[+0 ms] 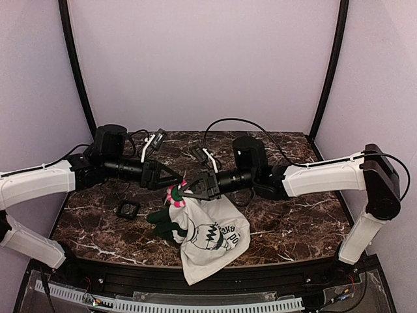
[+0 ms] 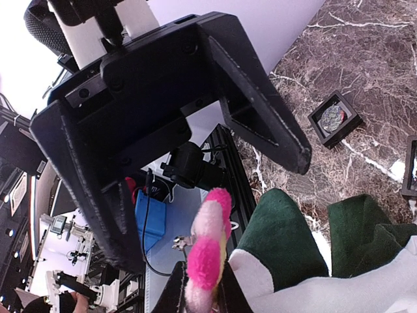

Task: Remove the brooch from the garment
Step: Open the brooch on the crumpled clothing.

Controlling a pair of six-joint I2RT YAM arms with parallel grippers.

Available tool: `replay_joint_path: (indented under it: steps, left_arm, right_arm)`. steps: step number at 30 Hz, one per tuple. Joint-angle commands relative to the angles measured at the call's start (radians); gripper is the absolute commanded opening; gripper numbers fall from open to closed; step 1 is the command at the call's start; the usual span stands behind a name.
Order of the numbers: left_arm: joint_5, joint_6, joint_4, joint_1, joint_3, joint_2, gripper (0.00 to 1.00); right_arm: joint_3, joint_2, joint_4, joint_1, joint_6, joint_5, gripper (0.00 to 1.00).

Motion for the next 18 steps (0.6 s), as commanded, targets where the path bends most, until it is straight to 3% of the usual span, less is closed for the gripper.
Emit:
replay_joint_path:
  steps: [1, 4, 8, 10, 15, 18]
  left_arm:
    - [-0.001, 0.008, 0.016, 0.010, 0.002, -0.045, 0.76]
    - [0.013, 0.021, 0.005, 0.017, -0.001, -0.068, 0.83]
    - [0.050, 0.049, -0.020, 0.019, 0.003, -0.084, 0.86]
    - [0.063, 0.058, -0.039, 0.020, 0.004, -0.085, 0.84]
    - [0.077, 0.048, -0.061, 0.021, -0.009, -0.061, 0.64]
    - [0.103, 0.032, -0.053, 0.021, -0.005, -0.035, 0.59]
  right_arm:
    - [0.001, -0.018, 0.049, 0.006, -0.002, 0.000, 0.00]
    - [-0.006, -0.032, 0.055, 0.004, 0.001, 0.004, 0.00]
    - [-0.016, -0.046, 0.057, 0.001, 0.002, 0.008, 0.00]
    - [-0.021, -0.051, 0.060, 0.001, 0.004, 0.009, 0.00]
    - [-0.022, -0.056, 0.073, 0.000, 0.004, 0.001, 0.00]
    - [-0.017, -0.053, 0.084, 0.000, 0.002, -0.008, 0.00]
